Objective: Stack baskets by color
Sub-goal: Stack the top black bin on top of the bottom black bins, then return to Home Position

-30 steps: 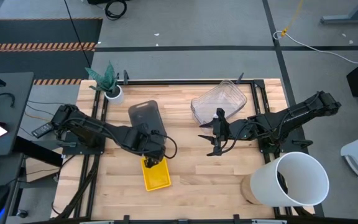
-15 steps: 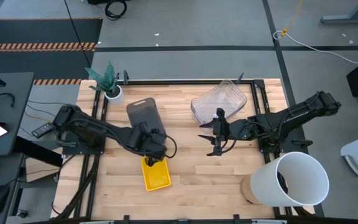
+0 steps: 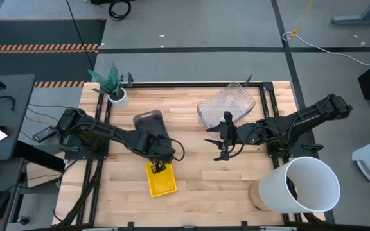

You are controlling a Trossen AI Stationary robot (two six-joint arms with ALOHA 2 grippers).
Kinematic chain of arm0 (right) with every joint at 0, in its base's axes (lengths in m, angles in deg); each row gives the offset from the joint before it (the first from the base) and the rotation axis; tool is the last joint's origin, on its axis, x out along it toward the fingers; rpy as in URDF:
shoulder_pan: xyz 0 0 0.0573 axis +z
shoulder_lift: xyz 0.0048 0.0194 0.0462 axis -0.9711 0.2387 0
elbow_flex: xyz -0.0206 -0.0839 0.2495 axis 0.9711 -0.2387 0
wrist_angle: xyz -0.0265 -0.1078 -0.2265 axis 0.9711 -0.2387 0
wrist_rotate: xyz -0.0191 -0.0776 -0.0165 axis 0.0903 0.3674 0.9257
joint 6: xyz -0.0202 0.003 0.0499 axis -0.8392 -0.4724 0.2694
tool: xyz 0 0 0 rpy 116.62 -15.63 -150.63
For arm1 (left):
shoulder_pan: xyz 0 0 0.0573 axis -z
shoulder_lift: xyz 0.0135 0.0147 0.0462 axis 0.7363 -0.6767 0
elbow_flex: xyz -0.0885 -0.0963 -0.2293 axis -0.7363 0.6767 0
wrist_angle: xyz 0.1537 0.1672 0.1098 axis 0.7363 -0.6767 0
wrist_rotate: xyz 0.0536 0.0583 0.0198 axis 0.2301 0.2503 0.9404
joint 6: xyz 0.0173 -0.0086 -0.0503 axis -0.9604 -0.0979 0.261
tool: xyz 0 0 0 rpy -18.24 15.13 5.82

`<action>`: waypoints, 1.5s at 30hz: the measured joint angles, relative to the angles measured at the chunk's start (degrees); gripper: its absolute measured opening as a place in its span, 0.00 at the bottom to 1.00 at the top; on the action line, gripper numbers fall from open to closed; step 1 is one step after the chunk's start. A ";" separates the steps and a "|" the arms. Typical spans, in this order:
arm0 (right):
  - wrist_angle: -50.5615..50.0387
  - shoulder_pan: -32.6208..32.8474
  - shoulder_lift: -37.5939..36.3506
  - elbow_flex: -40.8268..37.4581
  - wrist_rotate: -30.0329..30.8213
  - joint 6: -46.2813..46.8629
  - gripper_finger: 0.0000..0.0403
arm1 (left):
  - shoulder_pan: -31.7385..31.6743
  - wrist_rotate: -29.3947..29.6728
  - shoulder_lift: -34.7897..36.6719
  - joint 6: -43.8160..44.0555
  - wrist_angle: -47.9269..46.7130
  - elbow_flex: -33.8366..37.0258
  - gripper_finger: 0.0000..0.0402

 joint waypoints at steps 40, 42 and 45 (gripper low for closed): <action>-0.14 0.00 0.33 0.02 -0.13 -0.90 0.44 | 17.25 2.04 4.04 -6.15 0.66 -3.19 0.35; -0.05 0.13 0.31 0.02 -0.14 -1.67 0.44 | 19.83 5.68 4.21 -5.55 0.64 -3.17 0.35; -0.16 0.61 -0.11 0.02 -1.10 -2.62 0.44 | 23.19 11.00 5.54 -4.71 0.37 -2.93 0.33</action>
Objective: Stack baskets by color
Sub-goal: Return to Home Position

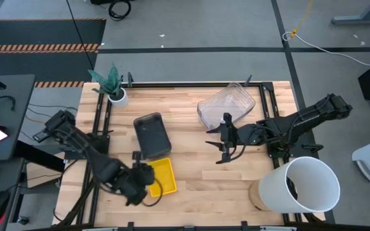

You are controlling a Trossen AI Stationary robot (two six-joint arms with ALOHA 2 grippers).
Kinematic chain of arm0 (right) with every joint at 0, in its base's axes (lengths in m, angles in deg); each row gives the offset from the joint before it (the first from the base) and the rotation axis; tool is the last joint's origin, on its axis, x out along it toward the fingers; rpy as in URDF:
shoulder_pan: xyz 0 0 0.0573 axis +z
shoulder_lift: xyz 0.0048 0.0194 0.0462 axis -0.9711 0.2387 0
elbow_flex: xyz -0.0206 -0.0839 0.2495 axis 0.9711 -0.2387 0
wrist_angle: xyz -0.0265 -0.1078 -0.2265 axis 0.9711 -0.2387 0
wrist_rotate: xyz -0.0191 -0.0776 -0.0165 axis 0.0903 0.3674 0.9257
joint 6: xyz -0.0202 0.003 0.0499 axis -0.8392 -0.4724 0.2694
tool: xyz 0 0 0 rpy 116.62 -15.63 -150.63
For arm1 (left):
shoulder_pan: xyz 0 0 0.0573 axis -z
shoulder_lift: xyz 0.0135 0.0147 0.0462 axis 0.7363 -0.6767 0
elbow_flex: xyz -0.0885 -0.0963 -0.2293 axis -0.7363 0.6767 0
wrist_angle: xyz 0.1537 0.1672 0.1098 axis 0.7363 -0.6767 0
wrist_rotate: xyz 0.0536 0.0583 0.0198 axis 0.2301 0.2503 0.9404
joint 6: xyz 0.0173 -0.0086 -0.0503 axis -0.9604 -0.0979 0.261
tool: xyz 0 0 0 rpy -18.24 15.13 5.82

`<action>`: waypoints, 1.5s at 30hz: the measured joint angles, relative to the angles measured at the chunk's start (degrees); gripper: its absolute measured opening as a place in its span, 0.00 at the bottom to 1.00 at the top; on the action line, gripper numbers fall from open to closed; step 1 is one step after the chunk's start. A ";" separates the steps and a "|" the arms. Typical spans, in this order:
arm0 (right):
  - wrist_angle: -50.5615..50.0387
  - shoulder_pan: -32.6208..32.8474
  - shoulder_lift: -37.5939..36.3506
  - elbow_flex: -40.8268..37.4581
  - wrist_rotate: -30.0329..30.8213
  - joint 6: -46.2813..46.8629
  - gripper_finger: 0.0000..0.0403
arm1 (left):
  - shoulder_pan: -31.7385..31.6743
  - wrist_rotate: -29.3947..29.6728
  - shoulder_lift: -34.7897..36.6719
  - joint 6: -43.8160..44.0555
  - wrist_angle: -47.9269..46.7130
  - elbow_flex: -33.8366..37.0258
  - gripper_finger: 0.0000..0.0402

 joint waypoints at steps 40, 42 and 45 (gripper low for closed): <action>5.31 -16.85 -5.35 -11.29 -12.39 -3.69 0.40 | -11.00 5.12 63.63 -10.77 44.11 59.34 0.01; 8.16 -18.40 -7.97 -14.58 -12.41 -3.08 0.40 | -12.20 5.10 66.85 -10.78 44.06 60.80 0.01; 10.86 -19.99 -12.71 -18.89 -12.46 -2.13 0.40 | -13.69 5.13 71.06 -11.69 44.35 62.59 0.02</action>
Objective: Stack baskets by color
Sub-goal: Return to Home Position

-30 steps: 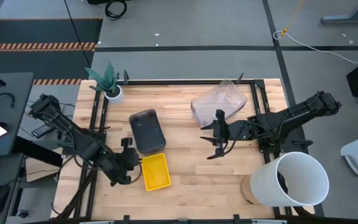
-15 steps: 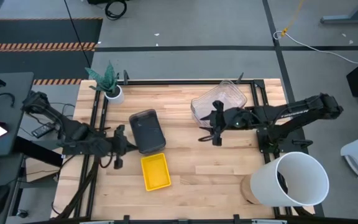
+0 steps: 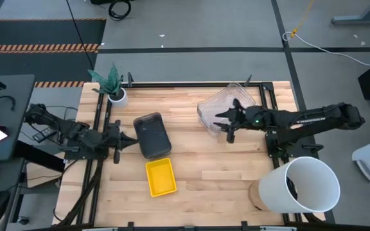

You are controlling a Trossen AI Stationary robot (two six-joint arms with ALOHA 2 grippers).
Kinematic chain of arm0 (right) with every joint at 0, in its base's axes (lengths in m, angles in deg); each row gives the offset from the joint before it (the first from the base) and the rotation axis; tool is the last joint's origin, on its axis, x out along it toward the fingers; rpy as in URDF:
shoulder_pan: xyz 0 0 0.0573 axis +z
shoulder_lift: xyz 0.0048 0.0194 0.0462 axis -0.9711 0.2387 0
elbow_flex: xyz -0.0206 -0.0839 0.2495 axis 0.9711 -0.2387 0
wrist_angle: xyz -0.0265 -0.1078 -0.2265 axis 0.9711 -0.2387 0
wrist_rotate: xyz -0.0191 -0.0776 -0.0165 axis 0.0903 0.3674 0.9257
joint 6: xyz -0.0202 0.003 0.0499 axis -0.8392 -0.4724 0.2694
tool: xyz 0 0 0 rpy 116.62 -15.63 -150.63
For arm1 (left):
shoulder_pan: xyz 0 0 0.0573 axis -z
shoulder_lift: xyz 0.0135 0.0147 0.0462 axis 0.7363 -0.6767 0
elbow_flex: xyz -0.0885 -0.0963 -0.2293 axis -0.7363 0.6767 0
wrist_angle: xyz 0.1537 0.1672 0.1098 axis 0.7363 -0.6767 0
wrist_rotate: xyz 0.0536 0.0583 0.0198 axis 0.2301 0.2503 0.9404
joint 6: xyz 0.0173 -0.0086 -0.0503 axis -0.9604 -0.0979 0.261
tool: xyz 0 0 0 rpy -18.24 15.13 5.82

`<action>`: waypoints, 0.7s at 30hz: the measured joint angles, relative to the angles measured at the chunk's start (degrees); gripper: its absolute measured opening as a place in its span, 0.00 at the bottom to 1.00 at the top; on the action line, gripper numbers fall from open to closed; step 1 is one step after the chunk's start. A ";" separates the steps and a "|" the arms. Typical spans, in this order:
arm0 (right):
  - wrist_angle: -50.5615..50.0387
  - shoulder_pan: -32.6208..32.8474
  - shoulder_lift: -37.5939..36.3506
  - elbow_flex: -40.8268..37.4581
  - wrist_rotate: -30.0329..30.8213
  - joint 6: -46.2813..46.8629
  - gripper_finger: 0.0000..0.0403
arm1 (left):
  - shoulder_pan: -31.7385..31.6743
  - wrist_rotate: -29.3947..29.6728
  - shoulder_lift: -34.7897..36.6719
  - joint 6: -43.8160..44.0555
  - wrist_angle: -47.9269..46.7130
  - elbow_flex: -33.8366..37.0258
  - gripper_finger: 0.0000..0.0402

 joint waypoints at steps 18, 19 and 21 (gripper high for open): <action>-0.82 -4.65 -28.93 -13.38 -3.06 1.65 0.40 | -7.23 -2.23 16.72 -6.52 0.11 4.19 0.01; -1.36 -4.93 -30.29 -13.73 -3.16 1.81 0.40 | -7.41 -2.44 17.80 -7.00 -0.19 4.21 0.01; -2.89 -5.41 -32.80 -14.26 -4.24 2.14 0.40 | -7.69 -2.59 19.88 -8.20 -0.37 4.19 0.01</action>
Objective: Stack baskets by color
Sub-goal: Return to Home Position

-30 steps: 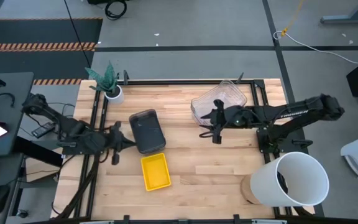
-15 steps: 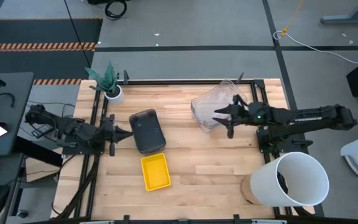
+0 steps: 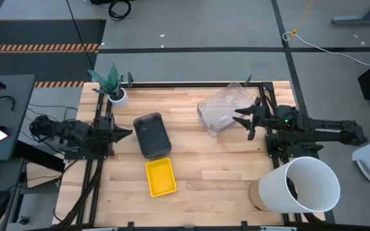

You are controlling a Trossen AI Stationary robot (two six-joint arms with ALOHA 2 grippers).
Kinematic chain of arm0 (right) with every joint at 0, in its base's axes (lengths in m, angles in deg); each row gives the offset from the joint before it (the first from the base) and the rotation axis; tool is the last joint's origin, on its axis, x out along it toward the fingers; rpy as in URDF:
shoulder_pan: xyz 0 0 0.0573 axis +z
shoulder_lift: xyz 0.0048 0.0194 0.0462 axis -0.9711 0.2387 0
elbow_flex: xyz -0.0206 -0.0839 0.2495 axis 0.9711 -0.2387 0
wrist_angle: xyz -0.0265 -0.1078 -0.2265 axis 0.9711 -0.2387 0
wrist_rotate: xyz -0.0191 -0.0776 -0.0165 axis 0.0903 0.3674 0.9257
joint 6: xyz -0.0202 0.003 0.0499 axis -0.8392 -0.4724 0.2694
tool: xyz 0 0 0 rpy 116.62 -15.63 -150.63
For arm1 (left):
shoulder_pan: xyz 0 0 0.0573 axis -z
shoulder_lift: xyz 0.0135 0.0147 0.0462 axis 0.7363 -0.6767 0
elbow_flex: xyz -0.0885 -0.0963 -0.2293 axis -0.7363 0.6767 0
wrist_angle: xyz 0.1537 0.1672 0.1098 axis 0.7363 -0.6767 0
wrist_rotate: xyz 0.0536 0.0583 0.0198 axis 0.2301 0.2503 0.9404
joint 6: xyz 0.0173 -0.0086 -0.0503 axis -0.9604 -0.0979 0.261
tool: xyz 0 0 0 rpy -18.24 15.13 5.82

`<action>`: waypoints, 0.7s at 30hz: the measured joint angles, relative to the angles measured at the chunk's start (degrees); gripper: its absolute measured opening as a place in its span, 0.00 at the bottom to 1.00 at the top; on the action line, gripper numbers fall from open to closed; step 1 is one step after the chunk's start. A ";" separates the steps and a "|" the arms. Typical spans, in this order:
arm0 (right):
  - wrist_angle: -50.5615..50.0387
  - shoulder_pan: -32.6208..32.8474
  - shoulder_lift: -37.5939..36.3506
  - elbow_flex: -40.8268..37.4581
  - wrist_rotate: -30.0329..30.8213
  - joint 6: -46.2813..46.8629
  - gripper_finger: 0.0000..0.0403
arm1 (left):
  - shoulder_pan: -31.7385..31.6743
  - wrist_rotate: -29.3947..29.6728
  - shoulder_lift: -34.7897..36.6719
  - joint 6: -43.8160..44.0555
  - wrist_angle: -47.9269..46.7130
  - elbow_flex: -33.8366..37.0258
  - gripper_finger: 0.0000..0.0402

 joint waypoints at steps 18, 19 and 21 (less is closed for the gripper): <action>0.78 -0.52 -13.62 -7.07 -5.51 6.48 0.40 | -0.38 -3.44 -0.63 -2.34 25.90 13.94 0.01; 2.37 -0.52 -13.93 -8.34 -5.84 6.91 0.40 | -0.42 -3.48 -0.63 -2.68 26.08 13.94 0.01; 5.14 -0.52 -14.64 -10.82 -5.99 7.20 0.40 | -0.43 -3.84 -0.53 -2.85 27.80 13.94 0.01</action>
